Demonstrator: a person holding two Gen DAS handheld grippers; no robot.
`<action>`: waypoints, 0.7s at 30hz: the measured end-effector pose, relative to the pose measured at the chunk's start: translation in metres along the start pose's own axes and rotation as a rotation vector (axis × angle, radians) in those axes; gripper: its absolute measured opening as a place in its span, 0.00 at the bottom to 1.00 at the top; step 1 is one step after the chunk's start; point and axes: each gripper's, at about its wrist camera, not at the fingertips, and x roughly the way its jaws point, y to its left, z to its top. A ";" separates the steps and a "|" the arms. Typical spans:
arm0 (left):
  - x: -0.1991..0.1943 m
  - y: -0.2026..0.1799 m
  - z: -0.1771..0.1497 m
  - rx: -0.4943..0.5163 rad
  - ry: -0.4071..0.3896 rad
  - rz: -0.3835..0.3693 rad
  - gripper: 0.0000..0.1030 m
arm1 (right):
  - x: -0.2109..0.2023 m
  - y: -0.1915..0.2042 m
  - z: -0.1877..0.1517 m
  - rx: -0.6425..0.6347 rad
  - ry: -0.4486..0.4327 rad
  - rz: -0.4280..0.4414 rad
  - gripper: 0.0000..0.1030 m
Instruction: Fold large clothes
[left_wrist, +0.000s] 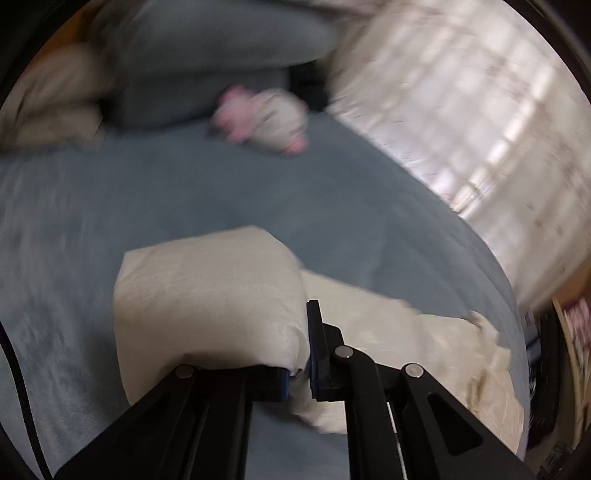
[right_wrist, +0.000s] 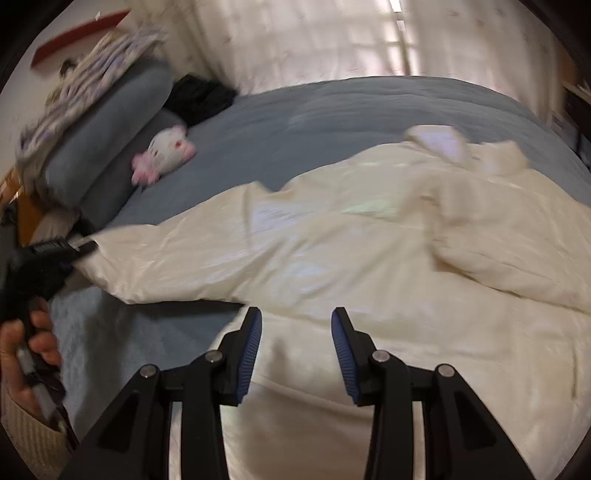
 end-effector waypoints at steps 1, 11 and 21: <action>-0.011 -0.022 0.003 0.040 -0.021 -0.014 0.05 | -0.006 -0.008 0.000 0.014 -0.009 -0.004 0.38; -0.079 -0.259 -0.056 0.486 -0.036 -0.244 0.05 | -0.091 -0.123 -0.008 0.259 -0.156 -0.042 0.38; -0.001 -0.340 -0.212 0.644 0.357 -0.345 0.60 | -0.117 -0.212 -0.037 0.405 -0.156 -0.092 0.38</action>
